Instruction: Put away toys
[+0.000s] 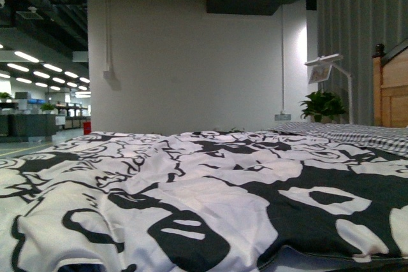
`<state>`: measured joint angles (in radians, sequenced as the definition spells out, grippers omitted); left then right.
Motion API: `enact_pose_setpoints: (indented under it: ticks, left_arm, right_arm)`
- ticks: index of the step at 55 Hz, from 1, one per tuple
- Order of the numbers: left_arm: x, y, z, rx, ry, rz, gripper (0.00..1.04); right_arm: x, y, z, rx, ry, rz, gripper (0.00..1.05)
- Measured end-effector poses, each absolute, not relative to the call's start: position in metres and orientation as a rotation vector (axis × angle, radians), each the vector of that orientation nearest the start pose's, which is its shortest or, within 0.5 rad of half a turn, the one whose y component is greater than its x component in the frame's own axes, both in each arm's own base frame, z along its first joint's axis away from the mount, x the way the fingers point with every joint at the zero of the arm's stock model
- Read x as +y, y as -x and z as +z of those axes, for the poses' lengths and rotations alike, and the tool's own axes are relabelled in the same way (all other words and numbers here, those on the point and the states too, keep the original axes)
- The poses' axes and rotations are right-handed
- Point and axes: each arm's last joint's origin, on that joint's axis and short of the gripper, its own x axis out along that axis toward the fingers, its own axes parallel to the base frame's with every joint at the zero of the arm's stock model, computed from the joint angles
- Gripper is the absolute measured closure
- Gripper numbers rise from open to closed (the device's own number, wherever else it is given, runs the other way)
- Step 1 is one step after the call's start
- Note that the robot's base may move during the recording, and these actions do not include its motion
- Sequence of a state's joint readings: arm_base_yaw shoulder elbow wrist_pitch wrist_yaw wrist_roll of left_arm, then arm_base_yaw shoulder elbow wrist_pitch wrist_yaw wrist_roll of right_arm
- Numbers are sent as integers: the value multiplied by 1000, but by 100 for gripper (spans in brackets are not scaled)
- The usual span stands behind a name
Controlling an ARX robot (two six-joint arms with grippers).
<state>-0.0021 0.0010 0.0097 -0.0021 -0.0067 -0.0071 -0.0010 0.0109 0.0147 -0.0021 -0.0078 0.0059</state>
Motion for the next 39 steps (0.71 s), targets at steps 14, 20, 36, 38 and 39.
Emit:
enact_pose_setpoints:
  ticks: [14,20,36,38,39]
  left_arm:
    - [0,-97,166,-6,7,-2,6]
    - [0,-97,167,-6,7,0,6]
    - [0,-97,167,-7,7,0,6]
    - [0,-97,167,-7,7,0,6]
    - [0,-97,167,-7,7,1,6]
  right_arm:
    - [0,-97,168,-5,-6,-5,97]
    - [0,-97,168,-5,-6,-4,97]
    - [0,-97,168,-5,-6,-1,97]
    - [0,-97,168,-5,-6,-1,97]
    - [0,-97,168,-5,-6,0,97]
